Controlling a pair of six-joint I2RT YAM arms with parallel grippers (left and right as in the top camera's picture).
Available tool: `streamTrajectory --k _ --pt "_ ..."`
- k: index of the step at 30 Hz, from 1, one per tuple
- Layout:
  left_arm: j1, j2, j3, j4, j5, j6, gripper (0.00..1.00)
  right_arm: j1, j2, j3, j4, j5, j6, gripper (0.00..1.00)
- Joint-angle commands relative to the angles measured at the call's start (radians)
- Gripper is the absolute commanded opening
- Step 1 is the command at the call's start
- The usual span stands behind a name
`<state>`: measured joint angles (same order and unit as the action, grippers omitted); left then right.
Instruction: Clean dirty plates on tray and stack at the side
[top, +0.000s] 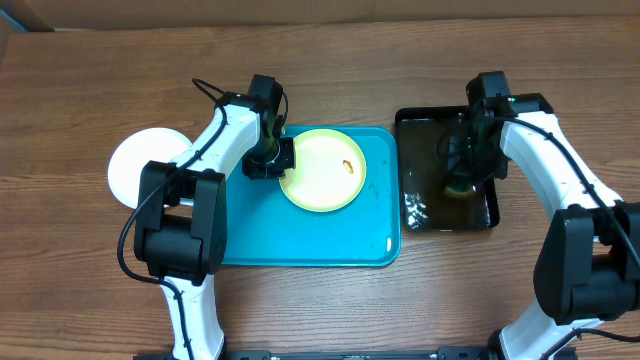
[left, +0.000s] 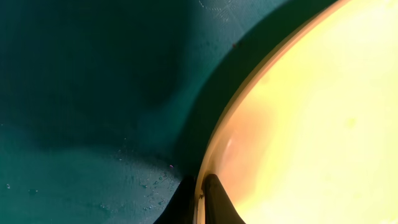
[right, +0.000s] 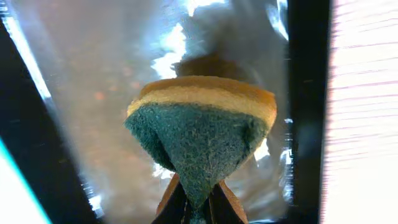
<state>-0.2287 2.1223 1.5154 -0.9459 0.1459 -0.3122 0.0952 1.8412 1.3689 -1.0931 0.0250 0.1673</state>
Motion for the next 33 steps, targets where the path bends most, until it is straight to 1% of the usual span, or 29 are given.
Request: streamTrajectory --k 1,2,3,6,8,10,12,15,20,24,26,30,33 --pt "-0.008 0.064 -0.038 0.002 -0.040 -0.010 0.14 0.030 -0.011 0.032 -0.001 0.125 -0.019 0.04" --pt "-0.008 0.064 -0.038 0.005 -0.041 -0.010 0.20 0.042 -0.011 0.037 0.000 0.137 -0.019 0.04" --pt "-0.008 0.064 -0.038 0.007 -0.043 -0.010 0.23 0.051 -0.011 0.042 0.002 0.151 -0.019 0.04" --pt "-0.008 0.064 -0.038 0.012 -0.045 -0.010 0.24 0.091 -0.011 0.053 0.008 0.249 -0.019 0.04" --pt "-0.008 0.064 -0.038 0.012 -0.045 -0.010 0.23 0.121 -0.011 0.054 0.011 0.282 -0.064 0.04" --pt "-0.008 0.064 -0.038 0.012 -0.045 -0.010 0.18 0.154 -0.011 0.054 0.011 0.282 -0.125 0.04" --pt "-0.008 0.064 -0.038 0.012 -0.044 -0.010 0.04 0.185 -0.011 0.054 0.015 0.309 -0.142 0.04" --pt "-0.008 0.064 -0.038 0.008 -0.044 -0.010 0.04 0.225 -0.011 0.054 0.015 0.381 -0.138 0.04" --pt "-0.008 0.064 -0.038 -0.003 -0.040 -0.010 0.04 0.272 -0.011 0.084 0.014 0.425 -0.138 0.04" --pt "-0.008 0.064 -0.038 -0.011 -0.040 -0.010 0.04 0.306 -0.011 0.181 -0.027 0.403 -0.138 0.04" --pt "-0.008 0.064 -0.038 -0.011 -0.040 -0.010 0.04 0.321 -0.011 0.222 -0.025 0.339 -0.138 0.04" --pt "-0.008 0.064 -0.038 -0.011 -0.040 -0.010 0.04 0.352 -0.010 0.245 0.050 0.153 -0.137 0.04" --pt "-0.008 0.064 -0.038 -0.011 -0.040 -0.010 0.04 0.372 0.000 0.240 0.094 0.100 -0.079 0.04"
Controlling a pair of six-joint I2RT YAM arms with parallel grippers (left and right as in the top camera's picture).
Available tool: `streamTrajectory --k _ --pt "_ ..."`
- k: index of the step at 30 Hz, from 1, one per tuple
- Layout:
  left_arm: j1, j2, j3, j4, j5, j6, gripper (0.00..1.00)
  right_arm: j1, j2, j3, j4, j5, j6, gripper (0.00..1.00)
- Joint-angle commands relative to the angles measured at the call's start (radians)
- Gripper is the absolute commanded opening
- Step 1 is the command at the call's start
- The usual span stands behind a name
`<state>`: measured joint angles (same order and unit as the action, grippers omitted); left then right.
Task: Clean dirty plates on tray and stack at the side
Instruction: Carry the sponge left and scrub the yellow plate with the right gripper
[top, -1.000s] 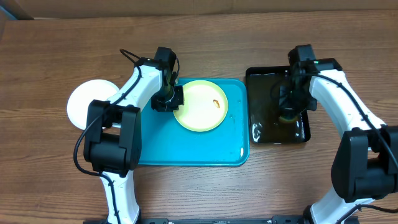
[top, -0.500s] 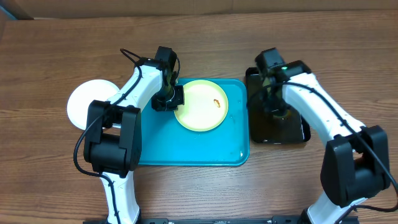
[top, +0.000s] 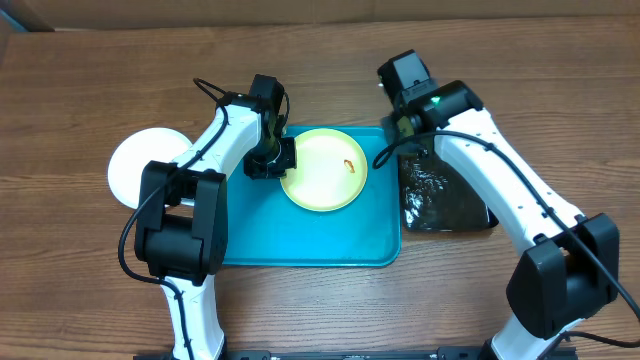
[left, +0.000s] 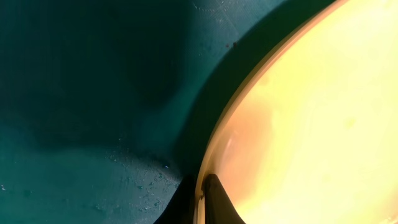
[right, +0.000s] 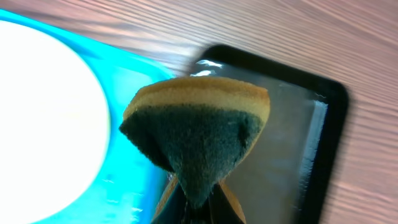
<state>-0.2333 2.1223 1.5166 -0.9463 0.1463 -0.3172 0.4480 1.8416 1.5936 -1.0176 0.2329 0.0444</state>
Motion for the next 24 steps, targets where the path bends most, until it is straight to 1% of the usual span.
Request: streamTrajectory --k 1,8,11,14,16,22,24 --pt "-0.003 0.064 -0.039 -0.011 -0.040 -0.005 0.04 0.026 0.005 0.016 0.029 -0.124 0.050 0.04" --pt "-0.003 0.064 -0.039 -0.010 -0.041 -0.005 0.04 0.097 0.095 0.011 0.116 -0.107 0.053 0.04" --pt "-0.003 0.064 -0.039 -0.011 -0.040 -0.005 0.04 0.132 0.148 0.011 0.140 -0.022 0.052 0.04" --pt "-0.003 0.064 -0.039 -0.011 -0.041 -0.005 0.04 0.171 0.199 0.011 0.182 0.109 0.052 0.04" --pt "-0.003 0.064 -0.039 -0.011 -0.041 -0.005 0.04 0.189 0.220 0.011 0.209 0.154 0.052 0.04" --pt "-0.003 0.064 -0.039 -0.012 -0.041 -0.005 0.04 0.199 0.261 0.004 0.223 0.144 0.051 0.04" --pt "-0.003 0.064 -0.039 -0.014 -0.041 -0.005 0.04 0.199 0.265 -0.010 0.233 0.144 0.032 0.04"
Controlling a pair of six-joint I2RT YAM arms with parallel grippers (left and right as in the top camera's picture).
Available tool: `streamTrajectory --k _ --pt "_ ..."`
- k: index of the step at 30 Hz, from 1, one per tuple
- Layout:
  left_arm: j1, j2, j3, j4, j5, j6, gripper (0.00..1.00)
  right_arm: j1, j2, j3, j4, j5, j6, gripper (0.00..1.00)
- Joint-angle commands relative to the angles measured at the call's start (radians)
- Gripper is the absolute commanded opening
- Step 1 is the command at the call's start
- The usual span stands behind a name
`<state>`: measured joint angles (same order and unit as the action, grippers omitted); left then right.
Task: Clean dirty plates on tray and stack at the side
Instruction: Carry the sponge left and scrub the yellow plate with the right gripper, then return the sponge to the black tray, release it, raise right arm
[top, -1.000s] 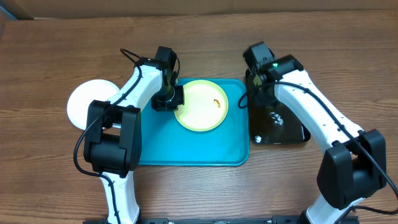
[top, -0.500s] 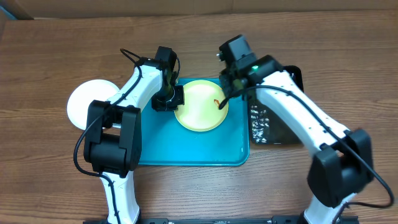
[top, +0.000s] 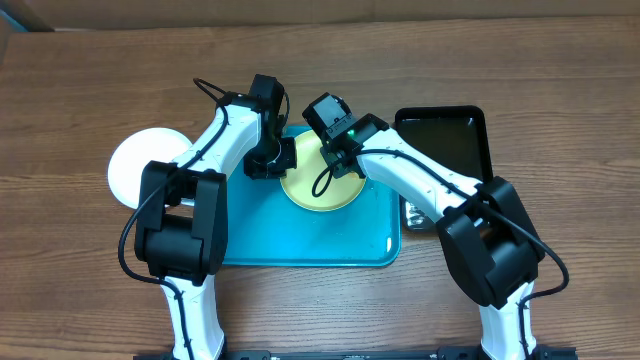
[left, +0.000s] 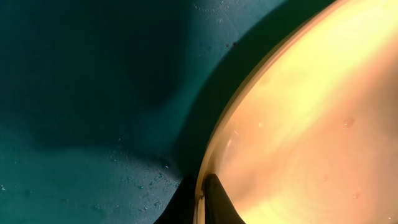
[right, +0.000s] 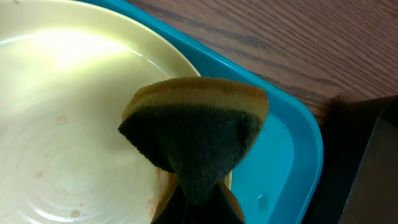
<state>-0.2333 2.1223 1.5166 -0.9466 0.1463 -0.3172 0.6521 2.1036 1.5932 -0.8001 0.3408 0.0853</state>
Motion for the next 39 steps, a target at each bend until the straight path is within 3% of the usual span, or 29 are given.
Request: streamTrajectory --k 1,5,23,39 --pt "-0.003 0.064 -0.039 -0.014 -0.040 -0.005 0.04 -0.005 0.003 -0.018 0.023 0.037 -0.023 0.04" --pt "-0.003 0.064 -0.039 -0.014 -0.041 -0.005 0.04 -0.005 0.003 -0.022 0.024 0.036 -0.068 0.04" --pt "-0.003 0.064 -0.039 -0.016 -0.041 -0.005 0.04 -0.005 0.109 -0.023 0.001 -0.086 -0.029 0.04" --pt "-0.003 0.064 -0.039 -0.016 -0.041 -0.005 0.04 -0.066 0.087 0.040 -0.122 -0.820 -0.034 0.04"
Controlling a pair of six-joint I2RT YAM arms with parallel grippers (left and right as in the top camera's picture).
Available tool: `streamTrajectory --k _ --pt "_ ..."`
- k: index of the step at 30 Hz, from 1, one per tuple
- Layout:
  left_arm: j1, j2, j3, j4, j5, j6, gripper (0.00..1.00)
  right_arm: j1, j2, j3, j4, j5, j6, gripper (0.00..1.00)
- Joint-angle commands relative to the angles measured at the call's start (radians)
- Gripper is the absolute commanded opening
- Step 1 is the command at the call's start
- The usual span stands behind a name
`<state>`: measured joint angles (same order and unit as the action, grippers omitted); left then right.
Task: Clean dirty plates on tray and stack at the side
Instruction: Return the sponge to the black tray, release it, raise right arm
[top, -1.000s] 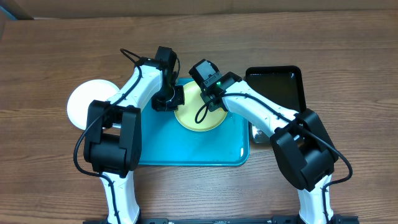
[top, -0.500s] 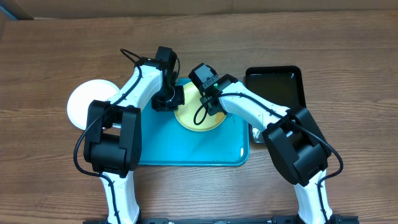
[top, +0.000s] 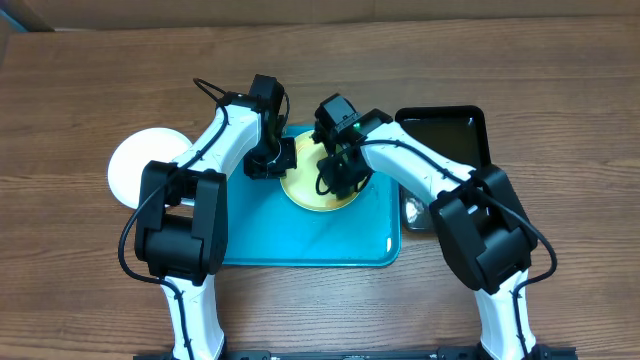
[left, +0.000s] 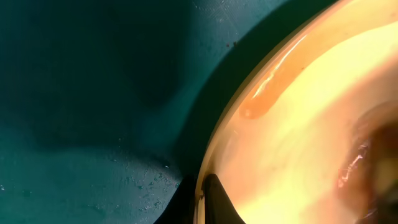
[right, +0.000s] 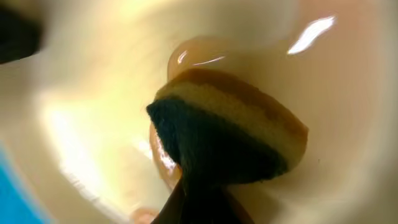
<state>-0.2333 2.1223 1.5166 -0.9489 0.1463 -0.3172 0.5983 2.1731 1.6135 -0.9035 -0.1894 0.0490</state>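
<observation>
A pale yellow plate (top: 305, 188) lies at the top of the teal tray (top: 260, 235). My left gripper (left: 200, 198) is shut on the plate's left rim (left: 219, 134). My right gripper (right: 202, 208) is shut on a yellow and dark green sponge (right: 230, 140), which presses on the wet inside of the plate (right: 336, 62). In the overhead view the right gripper (top: 340, 172) stands over the middle of the plate. A brownish wet streak (left: 267, 99) shows near the rim.
A white plate (top: 130, 165) lies on the wooden table left of the tray. A black tray of dark water (top: 450, 135) stands right of the teal tray. The two arms meet over the yellow plate.
My right gripper with the sponge has gone from just above the plate's right part down onto its middle. Wet streaks now show on the plate. The left gripper holds the rim as before.
My right gripper held the sponge in the black water tray while the left gripped the yellow plate's rim. The sponge was then above the tray's corner, then over the plate, and now it presses on the wet plate.
</observation>
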Motion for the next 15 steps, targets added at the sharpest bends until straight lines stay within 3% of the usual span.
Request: streamTrajectory --k 1,7,11,15 --pt "-0.003 0.064 -0.039 -0.014 -0.041 -0.005 0.04 -0.027 0.009 0.039 -0.021 -0.341 0.002 0.04" --pt "-0.003 0.064 -0.039 -0.014 -0.041 -0.005 0.04 -0.159 -0.063 0.193 -0.075 -0.540 0.003 0.04" --pt "-0.003 0.064 -0.039 -0.014 -0.041 -0.005 0.04 -0.250 -0.113 0.270 -0.194 -0.525 0.002 0.04" --pt "-0.003 0.064 -0.039 -0.014 -0.041 -0.005 0.05 -0.346 -0.163 0.278 -0.344 -0.374 0.002 0.04"
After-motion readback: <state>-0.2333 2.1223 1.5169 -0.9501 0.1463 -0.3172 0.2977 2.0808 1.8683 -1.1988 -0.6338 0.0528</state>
